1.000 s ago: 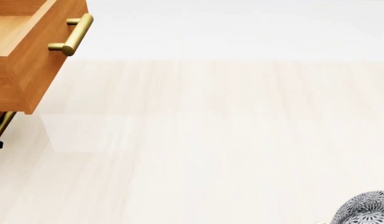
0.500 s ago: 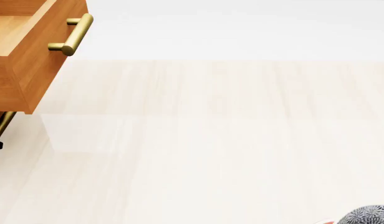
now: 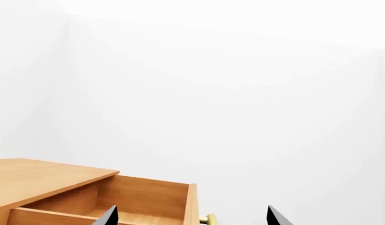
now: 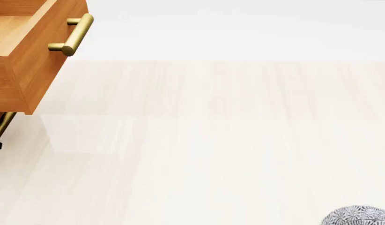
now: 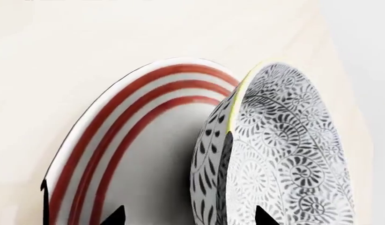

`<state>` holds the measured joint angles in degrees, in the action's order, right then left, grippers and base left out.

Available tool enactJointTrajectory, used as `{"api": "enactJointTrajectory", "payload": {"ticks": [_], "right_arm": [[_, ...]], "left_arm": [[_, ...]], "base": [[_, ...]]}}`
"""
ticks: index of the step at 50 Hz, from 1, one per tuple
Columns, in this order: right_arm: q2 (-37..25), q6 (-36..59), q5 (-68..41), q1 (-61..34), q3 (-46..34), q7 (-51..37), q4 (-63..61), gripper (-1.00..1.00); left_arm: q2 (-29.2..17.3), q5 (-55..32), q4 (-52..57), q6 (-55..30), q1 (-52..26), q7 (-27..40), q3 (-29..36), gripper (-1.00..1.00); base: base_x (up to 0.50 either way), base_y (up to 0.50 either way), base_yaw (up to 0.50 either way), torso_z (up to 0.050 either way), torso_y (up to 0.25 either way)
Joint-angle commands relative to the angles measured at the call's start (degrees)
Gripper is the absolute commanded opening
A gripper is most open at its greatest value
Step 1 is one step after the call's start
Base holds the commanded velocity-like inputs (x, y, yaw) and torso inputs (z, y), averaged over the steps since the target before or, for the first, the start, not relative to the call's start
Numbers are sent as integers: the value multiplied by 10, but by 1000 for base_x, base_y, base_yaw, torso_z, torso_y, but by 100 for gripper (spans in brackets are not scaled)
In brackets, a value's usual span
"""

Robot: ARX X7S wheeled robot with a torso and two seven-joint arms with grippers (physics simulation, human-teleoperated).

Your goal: Put the bowl on the plate.

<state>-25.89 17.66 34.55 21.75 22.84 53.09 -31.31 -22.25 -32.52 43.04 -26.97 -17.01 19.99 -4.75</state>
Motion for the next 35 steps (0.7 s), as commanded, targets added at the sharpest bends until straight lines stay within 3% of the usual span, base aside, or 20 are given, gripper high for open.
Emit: {"api": "enactJointTrajectory", "payload": {"ticks": [1,16,35], "right_arm": [[-3,4,5,0,1,5,-6,100],[-8,15,7,1,9,16,-27,100],[-12,37,15,60,63,71,-169,100]], "left_arm": [[-3,-3,2,1,1,2,-1,100],[-6,-5,4,2,2,6,0,100],[-12,-16,13,-2,1,14,-7,100]], "base": [[0,0,0,0,0],[0,0,0,0,0],[0,0,0,0,0]]}}
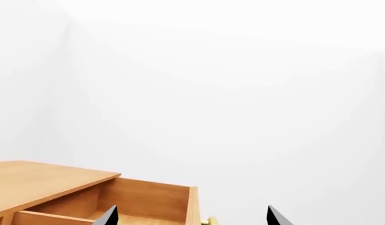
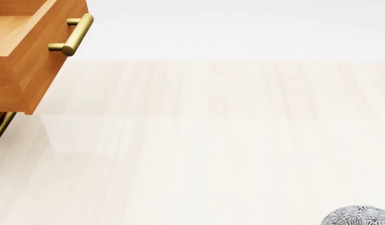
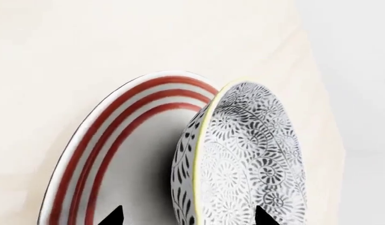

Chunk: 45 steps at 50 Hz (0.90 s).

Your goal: Put the bowl on the plate.

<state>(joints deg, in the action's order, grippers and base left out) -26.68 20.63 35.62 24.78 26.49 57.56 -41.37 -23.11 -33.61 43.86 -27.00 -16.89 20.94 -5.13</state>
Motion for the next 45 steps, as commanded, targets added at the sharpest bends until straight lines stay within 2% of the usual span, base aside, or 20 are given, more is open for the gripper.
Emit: {"api": "enactJointTrajectory", "payload": {"ticks": [1,16,20,24,34,39,40,42,45], "right_arm": [[-5,3,5,32,29,25,-71,100],[-29,36,3,33,76,101,-179,100],[23,-32,0,-21,129,181,-186,100],[110,-131,-11,-145,193,319,-186,100],[180,-224,-73,-192,185,324,-186,100],[235,-237,-79,-238,168,324,-186,100],[264,-237,-79,-256,162,324,-186,100],[267,-227,-84,-270,157,324,-186,100],[267,-192,-90,-258,105,248,-186,100]], "left_arm": [[-4,-6,5,-2,-1,5,-4,100],[-13,-14,22,-12,-3,14,-6,100],[-15,-17,28,-13,-3,15,-6,100],[-17,-30,37,-16,0,17,-12,100],[-20,-90,60,-13,24,16,-48,100],[-22,-103,70,-4,40,12,-60,100],[-24,-122,74,-7,44,16,-70,100],[-25,-135,81,-5,49,16,-77,100],[-25,-140,89,1,59,12,-81,100]], "base": [[0,0,0,0,0],[0,0,0,0,0],[0,0,0,0,0],[0,0,0,0,0],[0,0,0,0,0],[0,0,0,0,0],[0,0,0,0,0],[0,0,0,0,0],[0,0,0,0,0]]}}
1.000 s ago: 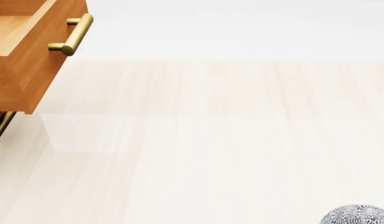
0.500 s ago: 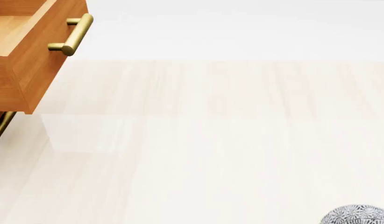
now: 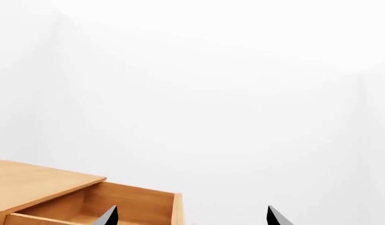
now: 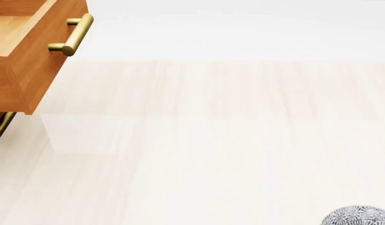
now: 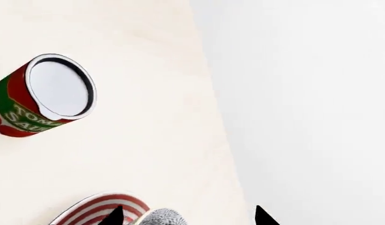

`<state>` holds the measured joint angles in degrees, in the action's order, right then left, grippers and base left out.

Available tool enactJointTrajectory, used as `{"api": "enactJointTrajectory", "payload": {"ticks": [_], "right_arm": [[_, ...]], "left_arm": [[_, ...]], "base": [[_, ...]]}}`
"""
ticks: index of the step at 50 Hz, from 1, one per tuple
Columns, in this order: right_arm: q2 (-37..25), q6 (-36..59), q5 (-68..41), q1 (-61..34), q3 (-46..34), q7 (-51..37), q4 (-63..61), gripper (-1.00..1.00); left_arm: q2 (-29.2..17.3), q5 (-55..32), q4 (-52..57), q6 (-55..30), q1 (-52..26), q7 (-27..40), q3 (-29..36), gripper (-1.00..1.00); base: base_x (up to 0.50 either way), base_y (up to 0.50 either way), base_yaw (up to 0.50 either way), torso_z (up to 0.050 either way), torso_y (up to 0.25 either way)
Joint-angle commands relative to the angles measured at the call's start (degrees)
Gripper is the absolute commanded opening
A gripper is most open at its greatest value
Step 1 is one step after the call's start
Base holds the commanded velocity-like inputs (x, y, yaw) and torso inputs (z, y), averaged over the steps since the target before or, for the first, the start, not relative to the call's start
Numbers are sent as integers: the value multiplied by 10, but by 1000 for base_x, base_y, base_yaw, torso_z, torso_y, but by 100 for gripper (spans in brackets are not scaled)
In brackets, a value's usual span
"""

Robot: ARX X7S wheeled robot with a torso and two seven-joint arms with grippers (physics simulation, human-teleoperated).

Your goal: Put the bowl on the plate.

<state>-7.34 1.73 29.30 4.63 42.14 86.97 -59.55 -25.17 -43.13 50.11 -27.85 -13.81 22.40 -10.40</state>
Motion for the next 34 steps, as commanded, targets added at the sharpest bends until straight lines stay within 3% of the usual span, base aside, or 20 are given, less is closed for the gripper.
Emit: {"api": "enactJointTrajectory", "payload": {"ticks": [1,6,13,20,25,34], "right_arm": [[73,-11,-30,-44,-74,-84,-4,100],[73,59,-35,-59,-153,-193,-4,100],[73,88,-201,-3,-219,-360,-4,100],[67,133,-302,55,-267,-461,-4,100],[-18,178,-428,61,-314,-625,-4,100],[48,208,-580,47,-294,-637,148,100]], "left_arm": [[-3,-43,29,15,33,-7,-29,100],[4,-44,28,29,49,-18,-29,100],[18,-51,18,54,82,-38,-35,100],[29,-81,4,70,102,-48,-47,100],[44,-88,-21,85,116,-58,-51,100],[94,-5,-141,120,140,-107,3,100]], "base": [[0,0,0,0,0],[0,0,0,0,0],[0,0,0,0,0],[0,0,0,0,0],[0,0,0,0,0],[0,0,0,0,0]]}}
